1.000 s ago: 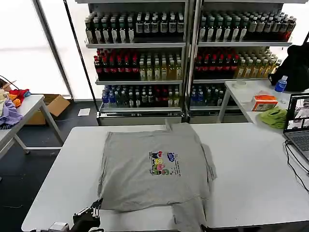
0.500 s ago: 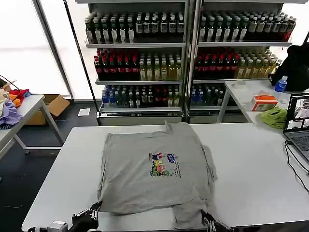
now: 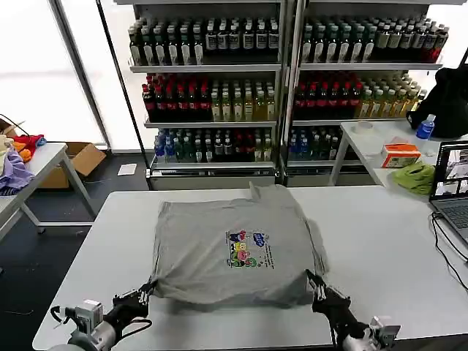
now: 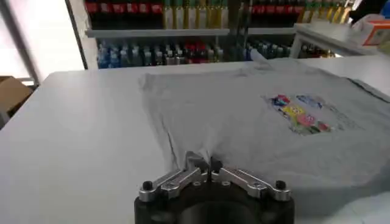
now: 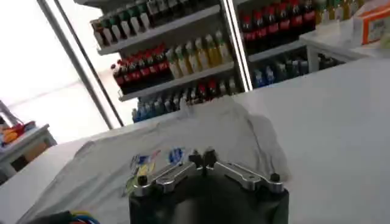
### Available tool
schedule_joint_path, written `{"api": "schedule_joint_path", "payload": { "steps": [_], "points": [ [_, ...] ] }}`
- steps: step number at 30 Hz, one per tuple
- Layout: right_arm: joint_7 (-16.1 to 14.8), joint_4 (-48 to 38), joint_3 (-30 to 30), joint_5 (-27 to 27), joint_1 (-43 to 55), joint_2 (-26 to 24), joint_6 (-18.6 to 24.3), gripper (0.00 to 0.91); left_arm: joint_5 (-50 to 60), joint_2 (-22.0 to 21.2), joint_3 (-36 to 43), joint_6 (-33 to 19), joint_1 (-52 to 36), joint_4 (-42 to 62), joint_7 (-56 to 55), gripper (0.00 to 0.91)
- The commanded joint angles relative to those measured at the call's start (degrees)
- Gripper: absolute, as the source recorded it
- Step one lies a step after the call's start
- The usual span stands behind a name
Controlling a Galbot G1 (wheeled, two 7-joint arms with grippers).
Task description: Fold and organize the clothes.
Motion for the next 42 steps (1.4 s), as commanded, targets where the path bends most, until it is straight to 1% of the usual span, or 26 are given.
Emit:
{"api": "schedule_joint_path", "payload": {
  "steps": [1, 6, 12, 13, 14, 15, 16, 20, 26, 31, 35, 36, 38, 41, 42],
  "points": [
    [0.8, -10.7, -2.9, 0.0, 16.6, 0.5, -0.7, 0.0, -4.2, 3.8, 3.4, 0.1, -15.1, 10.0, 0.4, 0.0],
    [0.4, -18.3, -6.8, -1.5, 22.5, 0.7, -1.1, 0.0, -4.1, 2.3, 6.7, 0.3, -20.5, 14.0, -0.4, 0.01],
    [-0.4, -25.0, -10.7, -3.9, 28.9, 1.6, -1.7, 0.0, -3.3, 0.6, 11.8, 0.3, -25.5, 19.1, -0.5, 0.01],
    [-0.5, -25.9, -11.3, -4.3, 29.8, 1.9, -2.3, 0.0, -3.0, 0.4, 12.6, 0.2, -26.6, 20.3, -0.3, 0.01],
    [-0.6, -26.5, -11.7, -4.7, 30.6, 2.1, -3.0, 0.0, -2.9, 0.3, 13.1, 0.1, -26.9, 20.6, -0.1, 0.03],
    [-0.7, -27.3, -12.1, -5.1, 31.4, 2.3, -3.7, 0.0, -2.8, 0.2, 13.5, 0.2, -27.3, 21.1, 0.1, 0.312],
    [-0.7, -27.9, -12.6, -6.4, 32.0, 2.6, -4.8, 0.907, -2.5, 0.0, 13.9, 0.3, -27.6, 21.6, 0.2, 0.907],
    [-1.6, -28.4, -12.9, -6.9, 32.8, 3.2, -6.2, 0.907, -0.8, -0.3, 13.5, 0.4, -28.1, 22.7, 0.7, 0.907],
    [-1.6, -25.6, -11.6, -5.9, 31.1, 2.2, -7.0, 0.907, -0.8, 1.3, 10.2, 0.2, -27.2, 21.0, 1.1, 0.907],
    [-1.6, -21.3, -9.5, -5.5, 26.7, 1.0, -7.0, 0.907, -0.8, 2.4, 5.8, -1.0, -24.8, 18.7, 0.8, 0.907],
    [-1.9, -16.0, -6.1, -5.2, 21.9, -0.6, -7.2, 0.907, -0.7, 2.8, 2.3, -1.0, -19.5, 14.3, 0.2, 0.907],
    [-2.6, -14.0, -5.2, -5.3, 19.9, -1.5, -7.4, 0.907, -0.7, 2.6, 2.0, -0.6, -17.9, 13.1, -0.2, 0.907],
    [-2.9, -11.6, -4.1, -6.8, 16.7, -2.5, -7.9, 0.907, -0.7, 1.5, 1.8, 0.2, -14.4, 10.2, -1.7, 0.907],
    [-2.3, -9.9, -3.1, -11.0, 12.5, -2.7, -7.9, 0.907, -0.2, -1.0, 1.5, 0.7, -11.1, 7.0, -3.6, 0.907],
    [-1.8, -9.7, -2.5, -11.5, 11.7, -2.5, -7.9, 0.907, 0.2, -2.0, 1.5, 0.7, -10.4, 6.6, -4.1, 0.907]
  ]
}}
